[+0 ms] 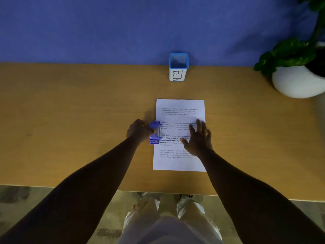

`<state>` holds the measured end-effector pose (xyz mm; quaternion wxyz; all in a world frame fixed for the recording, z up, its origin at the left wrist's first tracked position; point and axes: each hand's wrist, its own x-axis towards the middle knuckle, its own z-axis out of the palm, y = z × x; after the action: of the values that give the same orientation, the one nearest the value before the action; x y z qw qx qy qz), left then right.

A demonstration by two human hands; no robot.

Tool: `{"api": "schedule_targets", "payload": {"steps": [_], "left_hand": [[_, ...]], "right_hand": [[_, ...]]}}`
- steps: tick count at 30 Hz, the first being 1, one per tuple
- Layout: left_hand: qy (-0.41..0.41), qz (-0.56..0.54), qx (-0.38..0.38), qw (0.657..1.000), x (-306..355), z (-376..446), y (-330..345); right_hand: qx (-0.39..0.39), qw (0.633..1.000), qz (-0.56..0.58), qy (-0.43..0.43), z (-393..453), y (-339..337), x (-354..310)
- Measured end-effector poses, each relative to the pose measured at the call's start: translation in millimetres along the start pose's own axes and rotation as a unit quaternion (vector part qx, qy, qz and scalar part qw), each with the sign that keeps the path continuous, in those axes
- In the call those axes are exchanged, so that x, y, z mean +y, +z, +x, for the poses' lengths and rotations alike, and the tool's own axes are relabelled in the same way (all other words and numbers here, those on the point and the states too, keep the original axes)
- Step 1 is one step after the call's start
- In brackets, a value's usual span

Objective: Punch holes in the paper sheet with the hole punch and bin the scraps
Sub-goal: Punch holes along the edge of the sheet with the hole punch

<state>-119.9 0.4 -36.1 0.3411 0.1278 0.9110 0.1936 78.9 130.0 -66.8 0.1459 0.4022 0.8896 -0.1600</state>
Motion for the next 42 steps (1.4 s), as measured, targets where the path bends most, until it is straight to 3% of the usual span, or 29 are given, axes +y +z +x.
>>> {"api": "schedule_targets", "payload": {"steps": [7,14,18,22,33,42], "left_hand": [[0.016,0.049,-0.007,0.999,12.3,-9.6,-3.2],[-0.054,-0.071,0.049,0.995,-5.9,-20.9,-5.5],[-0.141,-0.205,0.052,0.967,-18.4,-27.5,-3.2],[-0.168,-0.247,0.04,0.954,-19.8,-42.3,1.1],[-0.198,-0.28,-0.004,0.939,-26.7,-56.9,19.6],[-0.172,-0.239,-0.012,0.955,-28.2,-70.0,32.4]], "right_hand": [[-0.025,0.999,0.045,0.005,-9.7,-10.9,-0.3],[0.004,0.994,0.105,0.04,-20.2,-16.1,8.7],[0.012,0.989,0.131,0.072,-22.1,-19.5,11.4],[0.001,0.985,0.142,0.095,-23.9,-24.5,12.2],[-0.045,0.979,0.174,0.093,-38.3,-21.3,19.8],[-0.036,0.974,0.201,0.098,-43.2,-17.9,23.7]]}}
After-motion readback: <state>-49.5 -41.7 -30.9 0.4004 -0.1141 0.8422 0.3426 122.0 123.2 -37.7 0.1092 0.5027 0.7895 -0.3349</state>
